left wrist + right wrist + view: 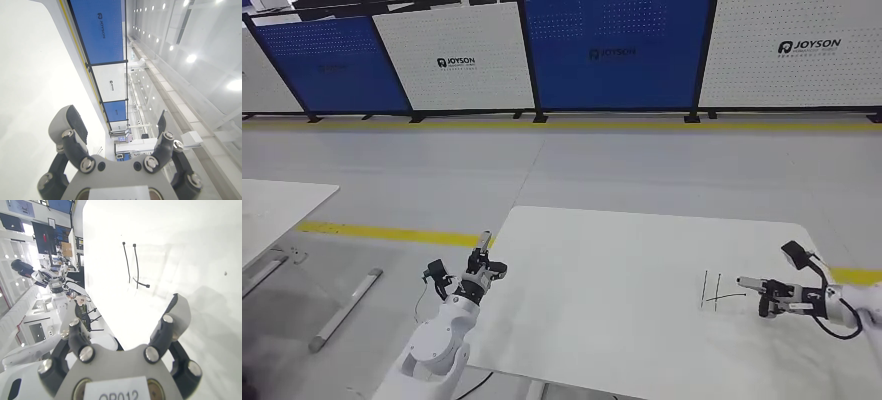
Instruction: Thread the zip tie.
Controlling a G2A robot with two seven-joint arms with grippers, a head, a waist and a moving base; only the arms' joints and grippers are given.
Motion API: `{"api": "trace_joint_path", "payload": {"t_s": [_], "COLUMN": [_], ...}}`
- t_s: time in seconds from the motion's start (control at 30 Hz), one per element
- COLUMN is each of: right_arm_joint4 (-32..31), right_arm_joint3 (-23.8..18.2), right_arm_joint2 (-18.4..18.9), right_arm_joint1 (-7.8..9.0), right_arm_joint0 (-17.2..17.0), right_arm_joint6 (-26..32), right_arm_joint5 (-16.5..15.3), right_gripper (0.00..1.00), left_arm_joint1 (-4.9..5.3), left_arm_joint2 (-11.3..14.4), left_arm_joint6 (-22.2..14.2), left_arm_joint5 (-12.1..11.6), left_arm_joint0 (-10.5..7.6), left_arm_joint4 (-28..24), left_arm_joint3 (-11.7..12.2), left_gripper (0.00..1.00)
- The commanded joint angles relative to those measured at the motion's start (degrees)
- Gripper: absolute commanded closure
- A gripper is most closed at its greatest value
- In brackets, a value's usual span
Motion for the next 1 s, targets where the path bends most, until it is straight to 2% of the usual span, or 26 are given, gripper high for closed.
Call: {"api": "trace_joint_path", "payload": {"t_s": [0.0, 0.3, 0.63, 0.9, 0.93, 0.97], "right_arm_joint4": [-1.46, -0.47, -0.47, 0.91, 0.68, 0.71], "right_arm_joint3": [0.53, 7.44, 7.44, 5.87, 5.61, 5.53], "right_arm_joint2": [-1.13, -5.4, -5.4, -3.54, -3.44, -3.36], "right_arm_joint1": [-0.35, -2.56, -2.56, -1.77, -1.67, -1.61], "right_arm_joint0": [0.75, 5.06, 5.06, 2.94, 2.82, 2.69], "right_arm_joint6": [-1.93, -2.22, -2.22, -4.02, -4.17, -4.19], "right_arm_joint5": [0.35, -1.02, -1.02, -1.08, -0.78, -0.58], "right_gripper": [0.0, 0.0, 0.0, 0.0, 0.04, 0.19], "left_arm_joint1": [0.0, 0.0, 0.0, 0.0, 0.0, 0.0], "left_arm_joint2": [0.0, 0.0, 0.0, 0.0, 0.0, 0.0], "left_arm_joint6": [0.0, 0.0, 0.0, 0.0, 0.0, 0.0], "left_arm_joint5": [0.0, 0.0, 0.0, 0.0, 0.0, 0.0], "left_arm_joint0": [0.0, 0.0, 0.0, 0.0, 0.0, 0.0], "left_arm_joint4": [0.0, 0.0, 0.0, 0.0, 0.0, 0.0], "left_arm_joint3": [0.0, 0.0, 0.0, 0.0, 0.0, 0.0], "left_gripper": [0.0, 0.0, 0.0, 0.0, 0.0, 0.0]}}
